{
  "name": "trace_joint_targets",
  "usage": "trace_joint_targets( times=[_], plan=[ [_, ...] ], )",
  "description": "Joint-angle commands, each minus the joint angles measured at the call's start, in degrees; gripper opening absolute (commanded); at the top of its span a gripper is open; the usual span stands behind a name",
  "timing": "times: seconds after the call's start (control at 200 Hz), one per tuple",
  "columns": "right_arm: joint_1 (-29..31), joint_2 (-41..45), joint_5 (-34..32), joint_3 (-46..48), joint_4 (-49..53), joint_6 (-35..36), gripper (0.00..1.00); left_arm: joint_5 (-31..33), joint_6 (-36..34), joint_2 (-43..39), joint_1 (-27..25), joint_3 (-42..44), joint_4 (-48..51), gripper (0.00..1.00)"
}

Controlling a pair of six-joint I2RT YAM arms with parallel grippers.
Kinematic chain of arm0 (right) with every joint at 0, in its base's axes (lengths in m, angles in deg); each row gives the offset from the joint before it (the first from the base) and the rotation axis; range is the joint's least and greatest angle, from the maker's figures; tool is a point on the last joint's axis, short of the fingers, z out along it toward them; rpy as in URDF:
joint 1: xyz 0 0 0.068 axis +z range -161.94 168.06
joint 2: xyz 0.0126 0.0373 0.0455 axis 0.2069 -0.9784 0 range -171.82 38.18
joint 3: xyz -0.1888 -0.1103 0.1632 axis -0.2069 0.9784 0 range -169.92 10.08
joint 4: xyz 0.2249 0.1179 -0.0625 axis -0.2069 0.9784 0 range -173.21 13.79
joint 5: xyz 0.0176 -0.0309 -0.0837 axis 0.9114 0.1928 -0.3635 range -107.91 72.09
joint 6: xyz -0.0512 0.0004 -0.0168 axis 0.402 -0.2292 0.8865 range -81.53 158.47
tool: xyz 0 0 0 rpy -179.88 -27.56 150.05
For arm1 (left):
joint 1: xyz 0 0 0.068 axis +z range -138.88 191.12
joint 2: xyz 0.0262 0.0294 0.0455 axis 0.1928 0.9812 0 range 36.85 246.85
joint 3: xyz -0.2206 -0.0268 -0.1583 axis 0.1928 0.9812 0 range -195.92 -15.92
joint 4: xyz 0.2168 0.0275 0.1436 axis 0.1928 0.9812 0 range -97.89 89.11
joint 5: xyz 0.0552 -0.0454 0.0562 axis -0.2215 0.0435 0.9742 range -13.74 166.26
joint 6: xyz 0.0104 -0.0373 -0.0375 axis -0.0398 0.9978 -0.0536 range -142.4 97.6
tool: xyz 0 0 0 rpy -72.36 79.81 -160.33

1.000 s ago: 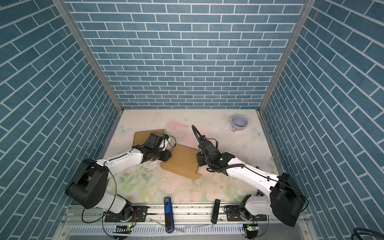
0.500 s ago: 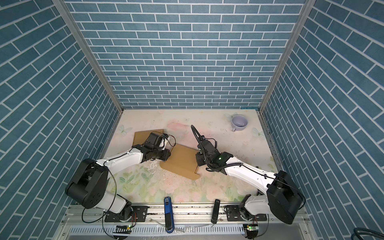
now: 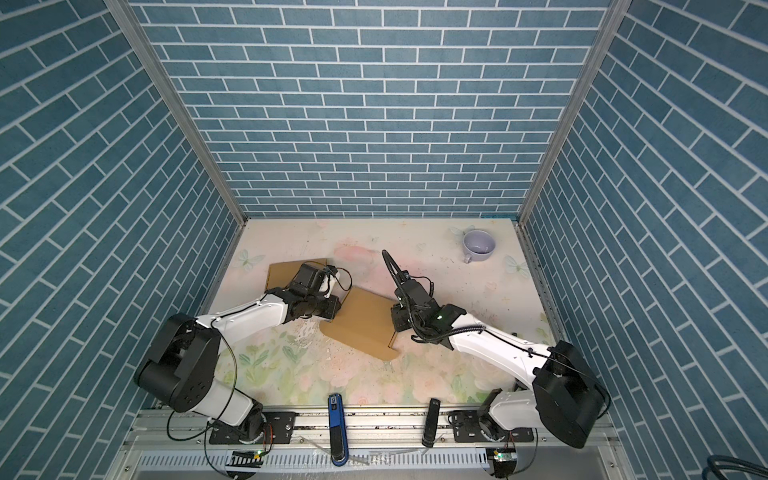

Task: Fold the paper box

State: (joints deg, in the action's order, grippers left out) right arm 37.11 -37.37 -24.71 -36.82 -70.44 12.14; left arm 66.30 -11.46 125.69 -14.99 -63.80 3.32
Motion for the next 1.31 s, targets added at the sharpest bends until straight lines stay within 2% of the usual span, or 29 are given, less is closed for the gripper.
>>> trace_joint_targets(
  times=[0.0,0.335,0.505,0.625,0.71,0.835,1.015,1.3],
  plan=[
    [-0.27,-0.24,0.01,1.55,-0.36,-0.39,0.29,0.49,-0.31,1.73,0.32,0.04,1.04,0.24],
    [-0.33,3.66,-1.07,2.73,1.00,-1.57,0.30,-0.45,1.01,2.83,0.44,0.86,-0.44,0.15],
    [-0.31,5.96,-0.41,3.03,3.00,-3.55,0.36,-0.56,2.45,2.45,1.15,1.91,-1.26,0.11],
    [-0.20,7.13,0.89,2.89,6.37,-9.35,0.44,-0.46,3.29,1.87,1.51,2.57,-1.53,0.10],
    [-0.17,8.31,1.96,4.63,6.94,-17.16,0.53,-0.22,3.83,1.47,1.54,3.06,-1.60,0.09],
    [1.06,11.61,2.80,10.67,0.24,-24.51,0.64,-0.42,4.53,1.12,1.52,4.48,-2.84,0.08],
    [0.64,13.67,1.33,11.41,-2.16,-23.58,0.74,-1.03,4.37,1.25,1.57,4.59,-3.25,0.08],
    [-1.04,11.26,2.40,11.62,-12.84,-25.58,0.78,-1.03,4.23,1.59,1.53,3.77,-3.12,0.08]
  ],
)
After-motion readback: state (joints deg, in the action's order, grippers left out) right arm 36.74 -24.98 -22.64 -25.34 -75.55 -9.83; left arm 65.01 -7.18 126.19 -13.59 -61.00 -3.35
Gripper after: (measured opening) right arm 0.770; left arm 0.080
